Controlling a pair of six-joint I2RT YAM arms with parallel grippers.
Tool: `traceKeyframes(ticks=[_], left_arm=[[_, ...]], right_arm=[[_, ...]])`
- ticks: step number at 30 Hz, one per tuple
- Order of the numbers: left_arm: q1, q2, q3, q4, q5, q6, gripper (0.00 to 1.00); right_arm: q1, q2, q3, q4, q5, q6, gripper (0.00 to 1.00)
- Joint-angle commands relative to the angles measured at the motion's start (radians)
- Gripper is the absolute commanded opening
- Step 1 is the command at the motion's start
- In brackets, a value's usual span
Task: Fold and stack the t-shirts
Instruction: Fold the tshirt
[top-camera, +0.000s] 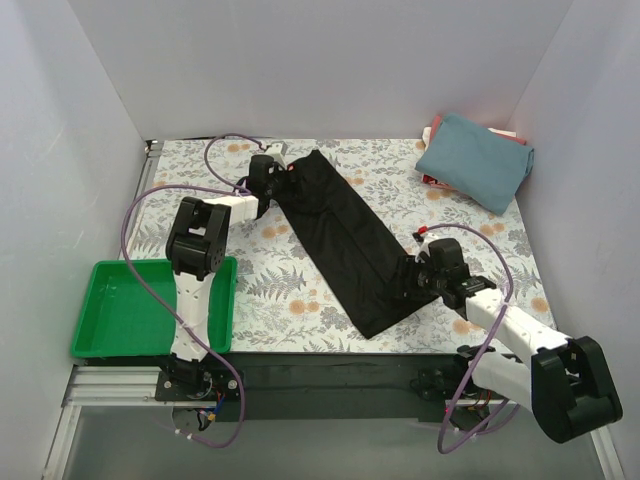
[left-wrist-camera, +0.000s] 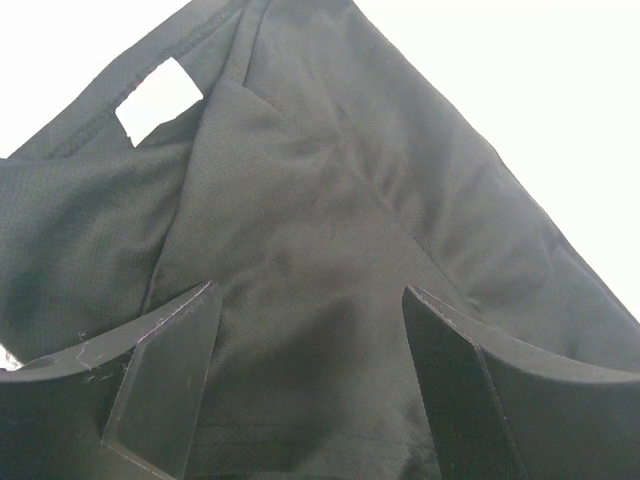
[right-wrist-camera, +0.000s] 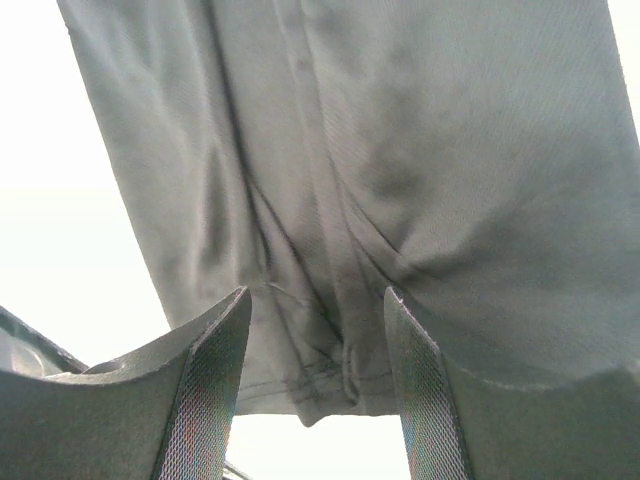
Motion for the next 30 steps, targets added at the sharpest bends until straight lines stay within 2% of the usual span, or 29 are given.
traceKeyframes(ticks=[1, 6, 14, 21, 30], left_arm=[[-0.005, -0.118, -0.021, -0.061, -0.004, -0.028, 0.72], [-0.005, -0.214, -0.087, -0.023, -0.063, -0.154, 0.72], [-0.021, -0.231, -0.182, 0.024, -0.044, -0.307, 0.72], [-0.034, -0.191, -0.201, 0.058, -0.035, -0.346, 0.72], [-0.034, -0.087, -0.107, -0.023, -0.092, -0.298, 0.72]], right_arm=[[0.007, -0.071, 0.091, -0.073, 0.042, -0.052, 0.63], [0.008, -0.117, 0.111, -0.145, 0.090, -0.089, 0.64], [0.008, -0.091, 0.045, -0.127, 0.027, -0.078, 0.64], [0.010, -0.109, -0.001, -0.113, 0.010, -0.060, 0.64], [0.013, -0.082, -0.062, -0.058, -0.034, -0.040, 0.64]])
